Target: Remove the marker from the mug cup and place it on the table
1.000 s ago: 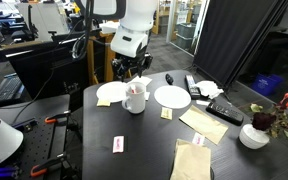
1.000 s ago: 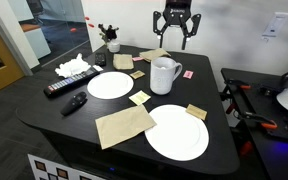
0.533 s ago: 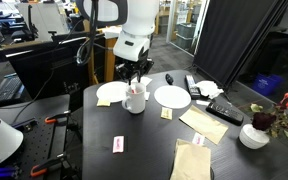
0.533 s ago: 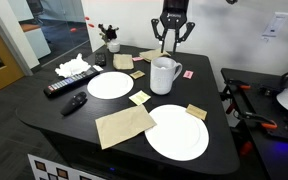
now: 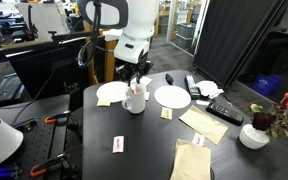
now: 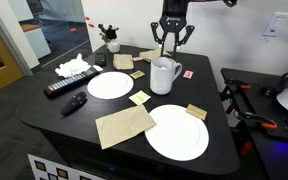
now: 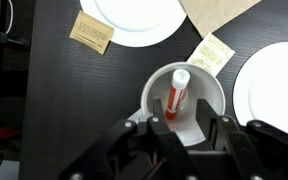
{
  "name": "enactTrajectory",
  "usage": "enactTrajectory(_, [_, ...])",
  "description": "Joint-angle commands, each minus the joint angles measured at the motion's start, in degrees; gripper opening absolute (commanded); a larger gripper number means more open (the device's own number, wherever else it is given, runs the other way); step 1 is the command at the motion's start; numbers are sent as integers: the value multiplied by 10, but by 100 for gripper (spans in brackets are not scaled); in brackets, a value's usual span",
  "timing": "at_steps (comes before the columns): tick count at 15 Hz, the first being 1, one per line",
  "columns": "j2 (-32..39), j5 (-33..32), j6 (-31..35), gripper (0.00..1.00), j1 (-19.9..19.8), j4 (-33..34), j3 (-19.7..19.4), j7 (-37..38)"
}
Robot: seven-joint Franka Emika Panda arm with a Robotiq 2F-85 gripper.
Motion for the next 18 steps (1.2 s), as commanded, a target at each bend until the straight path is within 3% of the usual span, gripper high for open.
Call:
enactTrajectory(1, [8,13,15,41,9,1,0,-4])
enactTrajectory(18, [35,13,21,40,17,8,1,-7])
